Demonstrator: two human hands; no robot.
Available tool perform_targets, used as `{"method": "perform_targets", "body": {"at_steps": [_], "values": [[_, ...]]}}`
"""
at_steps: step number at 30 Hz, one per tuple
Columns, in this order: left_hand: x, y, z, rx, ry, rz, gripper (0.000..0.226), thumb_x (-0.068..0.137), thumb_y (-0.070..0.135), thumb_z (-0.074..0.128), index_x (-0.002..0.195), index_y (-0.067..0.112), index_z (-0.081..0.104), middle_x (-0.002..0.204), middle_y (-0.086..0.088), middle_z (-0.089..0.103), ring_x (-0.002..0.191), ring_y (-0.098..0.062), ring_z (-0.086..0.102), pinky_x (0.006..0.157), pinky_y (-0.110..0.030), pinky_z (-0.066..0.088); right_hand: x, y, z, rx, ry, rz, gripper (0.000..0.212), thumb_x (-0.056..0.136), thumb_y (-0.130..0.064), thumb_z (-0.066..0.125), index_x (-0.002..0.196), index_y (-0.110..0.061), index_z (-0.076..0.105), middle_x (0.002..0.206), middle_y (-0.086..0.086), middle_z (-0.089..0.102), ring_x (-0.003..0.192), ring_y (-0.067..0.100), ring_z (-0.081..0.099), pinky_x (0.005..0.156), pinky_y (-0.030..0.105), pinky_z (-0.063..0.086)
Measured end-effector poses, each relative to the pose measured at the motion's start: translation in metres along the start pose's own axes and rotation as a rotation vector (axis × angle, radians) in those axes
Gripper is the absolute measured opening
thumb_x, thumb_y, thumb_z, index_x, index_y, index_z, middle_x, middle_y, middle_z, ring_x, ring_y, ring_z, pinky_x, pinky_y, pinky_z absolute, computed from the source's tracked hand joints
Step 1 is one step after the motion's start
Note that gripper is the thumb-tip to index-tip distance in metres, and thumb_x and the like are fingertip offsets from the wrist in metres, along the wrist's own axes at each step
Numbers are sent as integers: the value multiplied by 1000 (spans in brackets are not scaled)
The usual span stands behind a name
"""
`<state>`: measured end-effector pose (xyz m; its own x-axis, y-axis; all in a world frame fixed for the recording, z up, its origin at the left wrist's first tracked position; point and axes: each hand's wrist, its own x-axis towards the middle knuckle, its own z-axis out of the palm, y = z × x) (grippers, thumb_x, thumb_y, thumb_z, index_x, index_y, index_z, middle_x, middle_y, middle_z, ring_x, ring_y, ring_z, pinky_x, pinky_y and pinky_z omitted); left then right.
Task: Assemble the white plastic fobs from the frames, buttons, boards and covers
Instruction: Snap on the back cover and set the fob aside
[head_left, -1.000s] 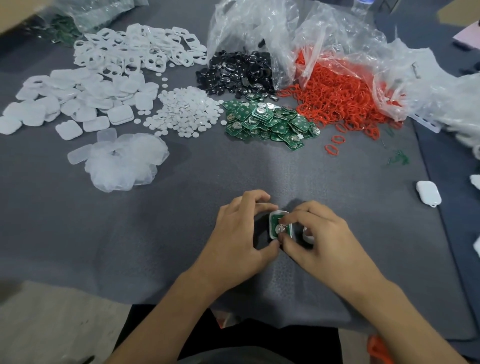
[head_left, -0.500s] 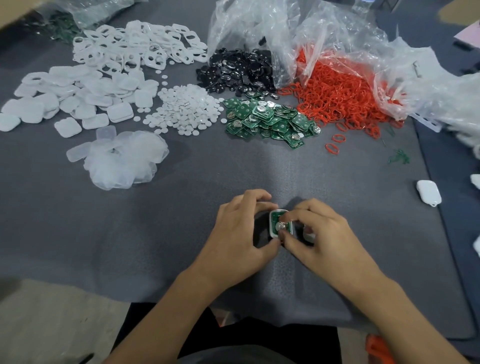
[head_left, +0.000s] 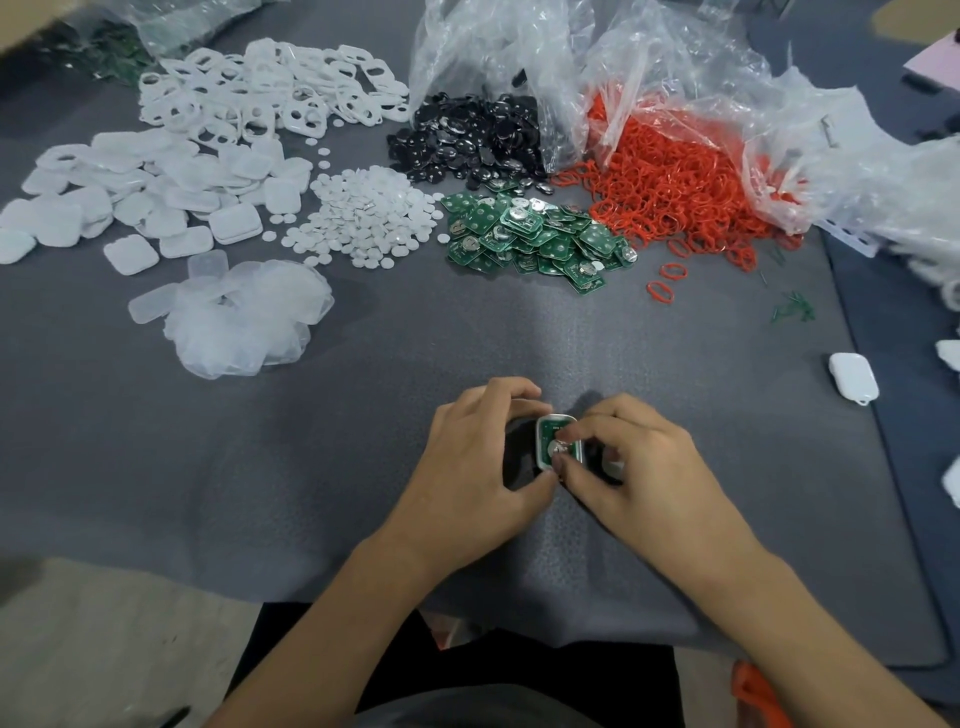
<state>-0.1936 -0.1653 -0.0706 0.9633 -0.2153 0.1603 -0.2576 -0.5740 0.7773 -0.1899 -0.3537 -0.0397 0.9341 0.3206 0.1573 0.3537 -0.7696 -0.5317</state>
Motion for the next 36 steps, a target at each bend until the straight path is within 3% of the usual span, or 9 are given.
{"method": "perform_targets", "body": {"at_steps": [6, 17, 23, 28, 33, 36], "values": [[0, 0, -1, 6, -8, -7, 56, 80, 30, 80, 127, 31, 48, 123, 23, 62, 129, -1, 46, 110, -27, 27, 1, -6, -2, -51, -16, -3, 12, 82, -15, 78, 92, -16, 73, 93, -4, 60, 81, 14, 61, 75, 35, 54], [-1, 0, -1, 3, -2, -7, 46, 83, 31, 77, 123, 30, 54, 122, 21, 61, 121, 2, 47, 108, -28, 30, 5, -22, -1, -285, -69, -45, 4, 86, -17, 67, 89, -17, 68, 84, -2, 54, 76, 25, 58, 66, 32, 46], [-1, -1, -1, 26, -3, 13, 49, 81, 34, 77, 123, 32, 51, 122, 22, 61, 122, 3, 46, 107, -23, 27, -2, -22, -1, -269, -29, -50, 7, 89, -10, 69, 92, -10, 76, 90, 4, 65, 79, 27, 64, 72, 39, 55], [0, -1, 0, 29, 11, 29, 49, 81, 38, 76, 123, 32, 52, 122, 22, 61, 122, 2, 47, 106, -24, 28, -11, -20, -1, -181, 6, -26, 21, 84, -8, 76, 105, -12, 75, 103, 0, 68, 90, 21, 67, 83, 33, 55], [0, -2, 0, 49, 9, 35, 50, 80, 42, 76, 123, 34, 52, 122, 24, 60, 123, 3, 46, 106, -22, 27, -17, -8, -19, -87, 85, 64, 31, 80, -11, 80, 111, -18, 73, 105, -8, 69, 98, 6, 61, 93, 0, 34], [0, -4, 1, 91, 10, 56, 44, 81, 42, 74, 121, 35, 57, 120, 27, 57, 125, 3, 43, 106, -23, 28, -20, 4, -30, -105, 54, 131, 29, 82, -19, 81, 110, -19, 74, 106, -10, 68, 103, 6, 61, 94, 1, 31]]}}
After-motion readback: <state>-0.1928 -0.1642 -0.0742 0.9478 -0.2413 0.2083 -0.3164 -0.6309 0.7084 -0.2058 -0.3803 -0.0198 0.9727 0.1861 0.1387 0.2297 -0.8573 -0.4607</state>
